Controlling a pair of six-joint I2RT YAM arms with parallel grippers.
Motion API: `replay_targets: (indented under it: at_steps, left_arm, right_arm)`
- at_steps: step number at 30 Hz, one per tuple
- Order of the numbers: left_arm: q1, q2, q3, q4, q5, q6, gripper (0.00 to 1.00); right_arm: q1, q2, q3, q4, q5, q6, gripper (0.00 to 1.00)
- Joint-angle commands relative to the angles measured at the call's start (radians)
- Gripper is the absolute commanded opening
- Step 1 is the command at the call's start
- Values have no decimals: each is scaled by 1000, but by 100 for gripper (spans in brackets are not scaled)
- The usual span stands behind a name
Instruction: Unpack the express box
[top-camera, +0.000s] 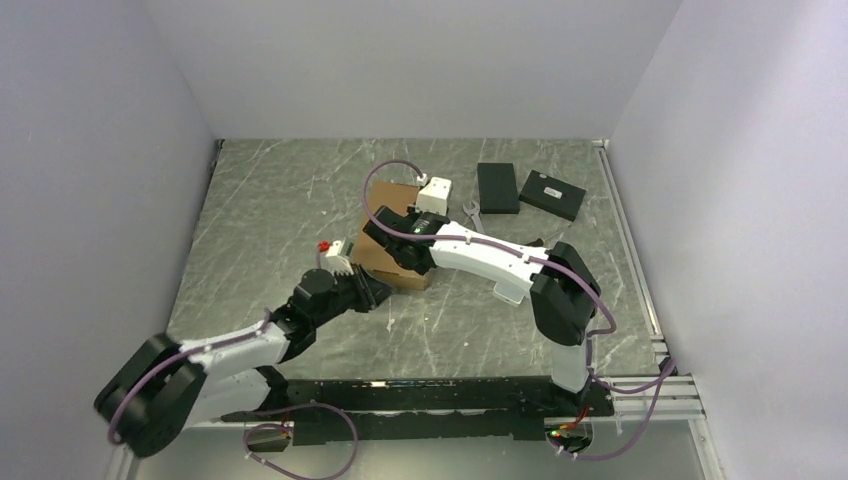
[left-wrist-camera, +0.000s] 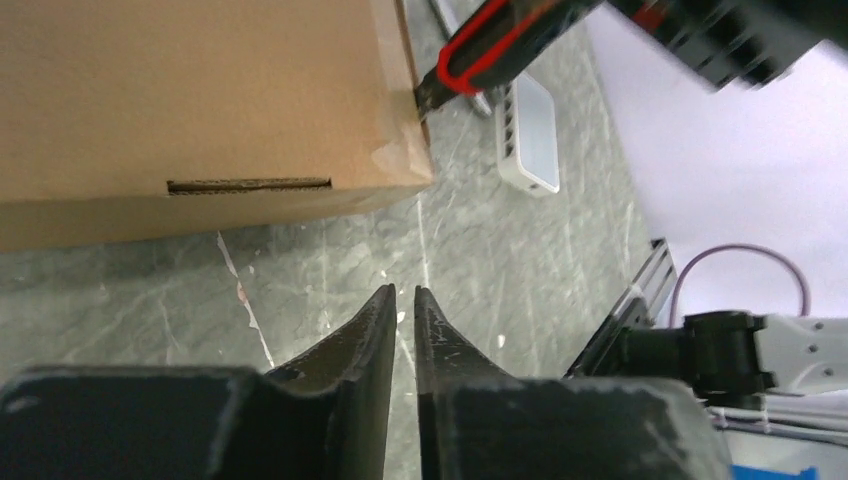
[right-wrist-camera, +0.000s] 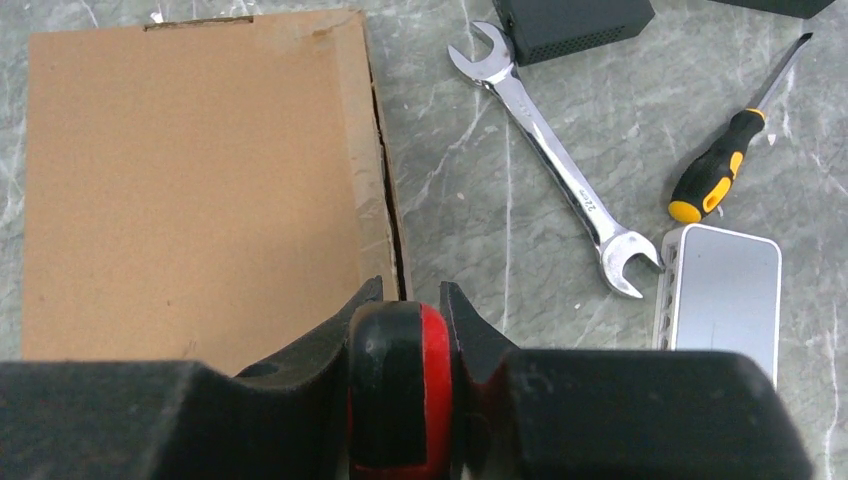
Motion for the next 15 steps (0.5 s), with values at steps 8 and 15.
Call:
replay_targets:
  at_steps: [8, 15]
  left_arm:
    - [-143, 501, 39, 684, -59, 103, 5]
    - [-157, 814, 85, 1010, -118, 117, 4]
  right_arm:
    - [6, -45, 15, 11, 44, -4, 0]
    - [38, -90, -25, 27, 21, -34, 0]
